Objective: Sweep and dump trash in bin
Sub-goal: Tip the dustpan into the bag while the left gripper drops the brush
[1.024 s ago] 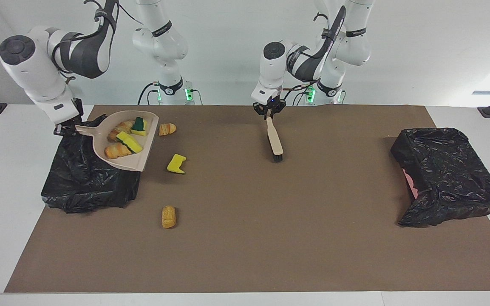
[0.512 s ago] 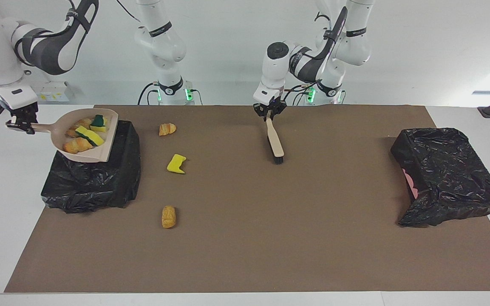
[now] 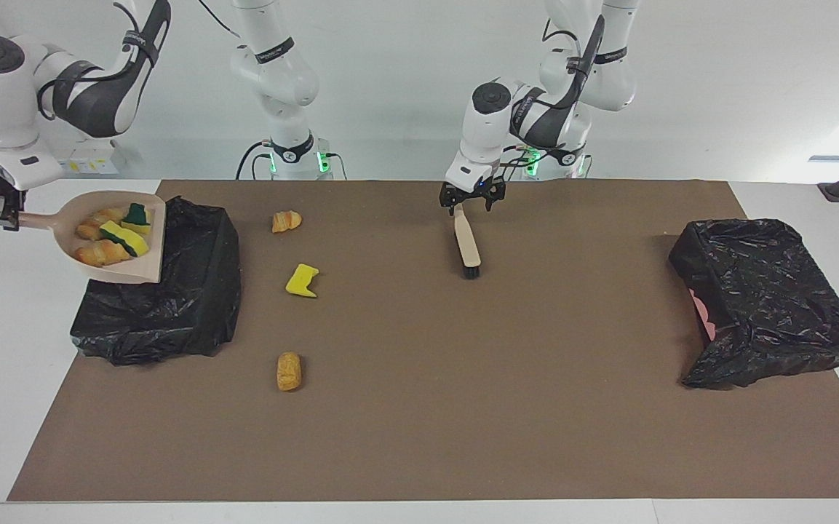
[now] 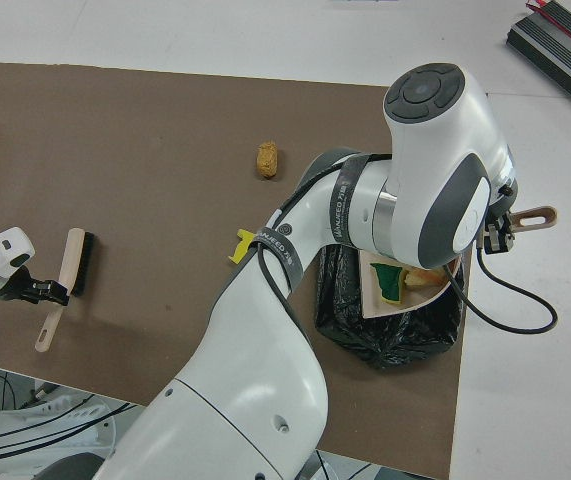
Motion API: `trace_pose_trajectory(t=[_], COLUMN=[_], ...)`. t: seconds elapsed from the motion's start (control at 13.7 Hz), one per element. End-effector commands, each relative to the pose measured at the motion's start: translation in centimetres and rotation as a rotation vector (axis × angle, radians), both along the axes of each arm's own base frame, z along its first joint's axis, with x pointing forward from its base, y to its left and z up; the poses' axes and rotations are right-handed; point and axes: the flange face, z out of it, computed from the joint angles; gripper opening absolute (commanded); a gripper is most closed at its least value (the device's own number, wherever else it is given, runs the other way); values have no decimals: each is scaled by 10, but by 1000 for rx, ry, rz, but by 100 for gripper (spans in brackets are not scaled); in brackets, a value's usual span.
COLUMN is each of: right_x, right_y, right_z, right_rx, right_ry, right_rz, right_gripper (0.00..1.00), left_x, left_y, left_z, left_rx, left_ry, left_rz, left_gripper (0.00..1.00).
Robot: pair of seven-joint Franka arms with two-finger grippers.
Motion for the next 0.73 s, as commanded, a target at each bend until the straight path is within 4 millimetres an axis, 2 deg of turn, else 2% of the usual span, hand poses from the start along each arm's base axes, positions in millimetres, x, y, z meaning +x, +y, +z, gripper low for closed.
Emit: trace_pose_trajectory(t=[0.0,0.15,0.29,0.51,0.66], right_x=[-5,-6,-8,-11,-12], right_y=[22,45,67,100,119], right_z=[-8,-12,-16,-15,-9], right_rx=[-84,-165,-218,-321,-394], right_ry=[-25,-46,-71,-69,-51], right_rz=[-36,-62,-85,-110,-117], right_gripper=[0,0,0,0,0], left_x=[48,81,102,138,159], left_y=[17,38,58,109,147], left_z=[21,33,35,52,74], left_rx=[-2,-10,-18,-28,-36], left_ry=[30,39,26,-8,-19], left_rz=[56,60,45,-2,5], left_gripper=[100,100,100,100,100])
